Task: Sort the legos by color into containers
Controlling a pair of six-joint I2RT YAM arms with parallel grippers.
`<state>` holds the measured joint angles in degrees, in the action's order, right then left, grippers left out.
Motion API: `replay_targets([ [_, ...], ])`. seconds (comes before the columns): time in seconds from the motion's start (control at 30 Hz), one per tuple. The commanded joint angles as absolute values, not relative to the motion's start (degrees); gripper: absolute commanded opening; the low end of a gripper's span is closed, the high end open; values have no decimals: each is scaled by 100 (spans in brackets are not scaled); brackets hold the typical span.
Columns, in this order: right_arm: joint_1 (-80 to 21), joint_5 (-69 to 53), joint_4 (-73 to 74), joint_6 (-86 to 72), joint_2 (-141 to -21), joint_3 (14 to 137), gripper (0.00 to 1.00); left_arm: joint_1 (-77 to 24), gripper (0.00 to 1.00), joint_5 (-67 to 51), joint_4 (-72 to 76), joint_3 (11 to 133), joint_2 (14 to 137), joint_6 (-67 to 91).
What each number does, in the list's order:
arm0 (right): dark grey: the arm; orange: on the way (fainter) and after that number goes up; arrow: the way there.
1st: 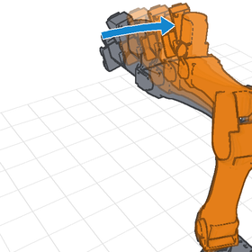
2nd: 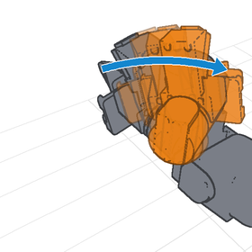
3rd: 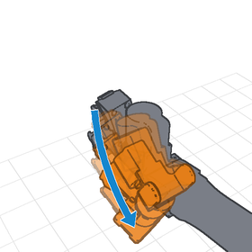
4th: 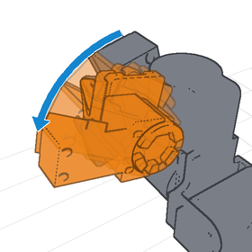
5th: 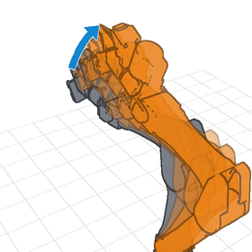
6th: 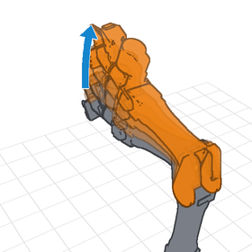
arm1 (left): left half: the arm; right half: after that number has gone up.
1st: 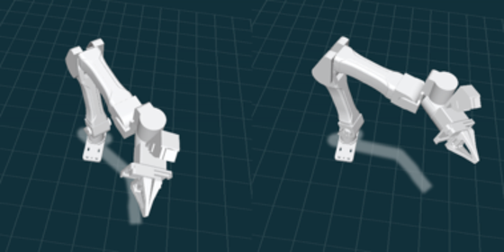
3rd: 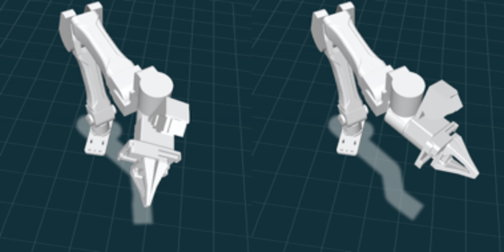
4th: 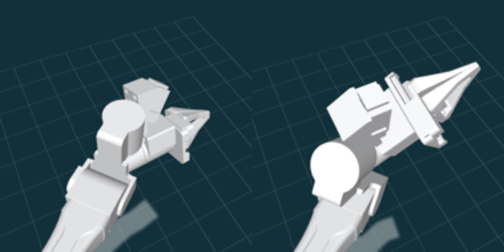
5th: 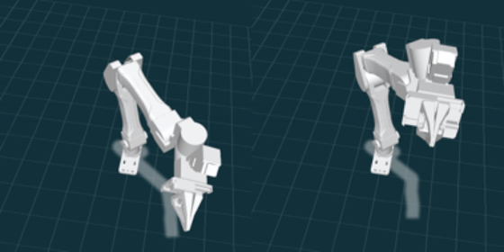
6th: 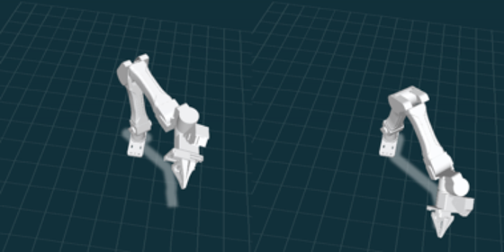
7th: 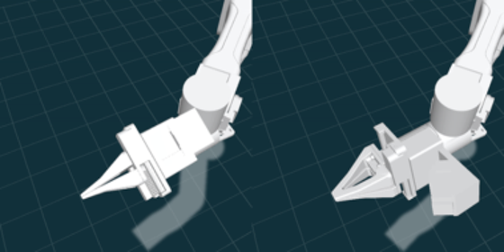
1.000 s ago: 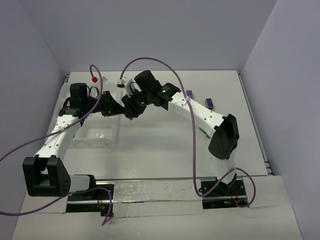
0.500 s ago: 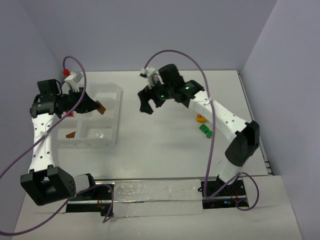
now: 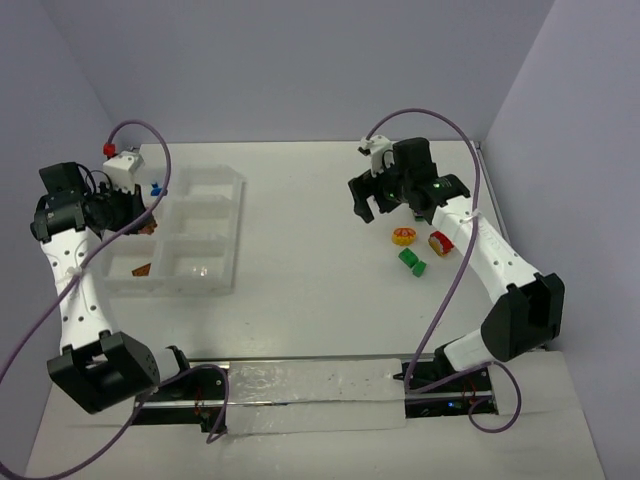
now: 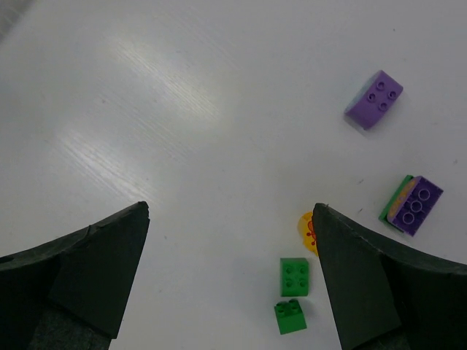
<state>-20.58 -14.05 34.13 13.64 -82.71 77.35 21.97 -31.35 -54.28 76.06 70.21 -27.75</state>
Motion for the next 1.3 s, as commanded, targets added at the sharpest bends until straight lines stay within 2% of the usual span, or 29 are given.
replay_targets([
  [0.0, -1876, -1263, 2937, 1593, -8554, 7552, 100, 2596, 0, -2767, -5379, 7926, 7491, -3646],
  [0.2, -1756, -1109, 2679, 1352, -8506, 7087, 100, 2841, 0, -2302, -5696, 8242, 7755, -4682],
  [0.37, -1747, -1048, 2902, 1408, -8471, 7144, 100, 2862, 0, -1997, -6120, 8620, 8294, -4806],
  [0.87, -1358, -1354, 3406, 1381, -8986, 7589, 100, 2773, 7, -1698, -5354, 7753, 8434, -4433],
  [1.03, -1254, -1306, 3555, 1410, -9107, 7648, 100, 2693, 15, -1630, -5019, 7464, 8645, -4312],
  [1.17, -1169, -1222, 3638, 1415, -9114, 7559, 100, 2654, 30, -1609, -4975, 7427, 8885, -4201],
  [1.27, -1092, -1125, 3719, 1415, -9088, 7480, 100, 2654, 38, -1591, -5065, 7462, 9055, -4175],
])
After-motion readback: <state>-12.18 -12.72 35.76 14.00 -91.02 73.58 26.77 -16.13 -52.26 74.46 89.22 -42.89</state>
